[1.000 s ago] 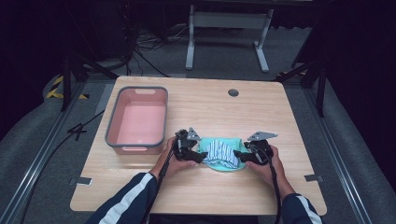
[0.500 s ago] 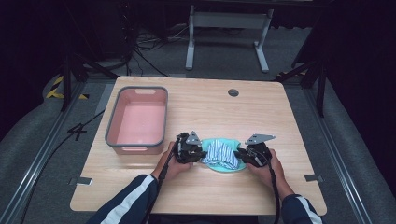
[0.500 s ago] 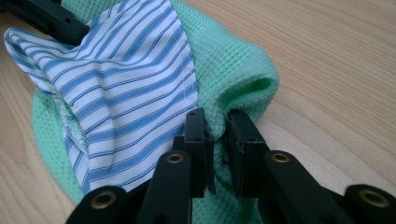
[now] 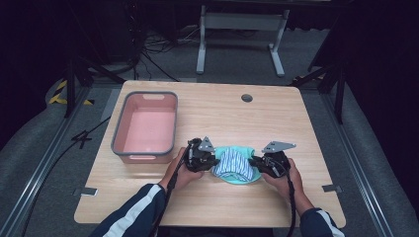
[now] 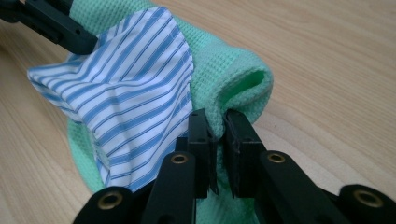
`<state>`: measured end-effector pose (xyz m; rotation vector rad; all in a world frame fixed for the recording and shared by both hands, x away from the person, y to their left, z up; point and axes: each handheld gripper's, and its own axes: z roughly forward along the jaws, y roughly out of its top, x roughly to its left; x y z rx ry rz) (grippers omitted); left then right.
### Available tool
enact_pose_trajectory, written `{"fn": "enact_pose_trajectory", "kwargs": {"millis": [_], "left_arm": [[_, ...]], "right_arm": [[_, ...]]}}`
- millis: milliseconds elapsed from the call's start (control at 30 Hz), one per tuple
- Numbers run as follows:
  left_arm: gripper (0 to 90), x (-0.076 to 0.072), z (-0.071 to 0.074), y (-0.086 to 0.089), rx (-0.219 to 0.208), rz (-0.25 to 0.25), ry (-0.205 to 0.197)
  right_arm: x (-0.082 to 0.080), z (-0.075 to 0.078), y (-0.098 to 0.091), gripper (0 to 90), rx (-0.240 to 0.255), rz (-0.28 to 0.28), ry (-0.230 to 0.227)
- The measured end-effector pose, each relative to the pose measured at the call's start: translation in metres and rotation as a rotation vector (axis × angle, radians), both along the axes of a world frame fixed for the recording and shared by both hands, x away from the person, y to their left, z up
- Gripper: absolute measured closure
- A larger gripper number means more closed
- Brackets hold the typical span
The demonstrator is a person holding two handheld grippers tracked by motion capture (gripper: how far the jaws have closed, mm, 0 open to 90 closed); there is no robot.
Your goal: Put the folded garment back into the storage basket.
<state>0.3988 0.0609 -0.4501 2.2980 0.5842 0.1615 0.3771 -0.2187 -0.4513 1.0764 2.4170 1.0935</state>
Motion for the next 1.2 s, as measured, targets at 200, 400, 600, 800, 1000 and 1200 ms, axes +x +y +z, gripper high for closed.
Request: {"fn": "enact_pose_trajectory", "kwargs": {"millis": [200,400,600,800,1000,1200], "left_arm": [[81.8,-0.001,0.017,0.005,-0.024,0.004,-0.032],[81.7,-0.001,0.025,0.008,-0.030,0.008,-0.045],[81.7,-0.001,0.040,0.017,-0.041,0.018,-0.072],[81.7,-0.002,0.052,0.025,-0.057,0.044,-0.084],[81.7,-0.003,0.065,0.037,-0.061,0.076,-0.107],[81.8,-0.004,0.080,0.051,-0.079,0.098,-0.127]], "right_arm": [[-0.003,0.013,-0.001,81.7,0.033,-0.011,-0.032],[-0.003,0.022,0.002,81.7,0.045,-0.012,-0.056],[-0.002,0.037,0.009,81.7,0.058,-0.017,-0.082],[-0.003,0.052,0.014,81.8,0.075,-0.002,-0.112],[0.000,0.063,0.028,81.8,0.062,0.020,-0.135],[0.003,0.072,0.039,81.8,0.061,0.038,-0.150]]}}
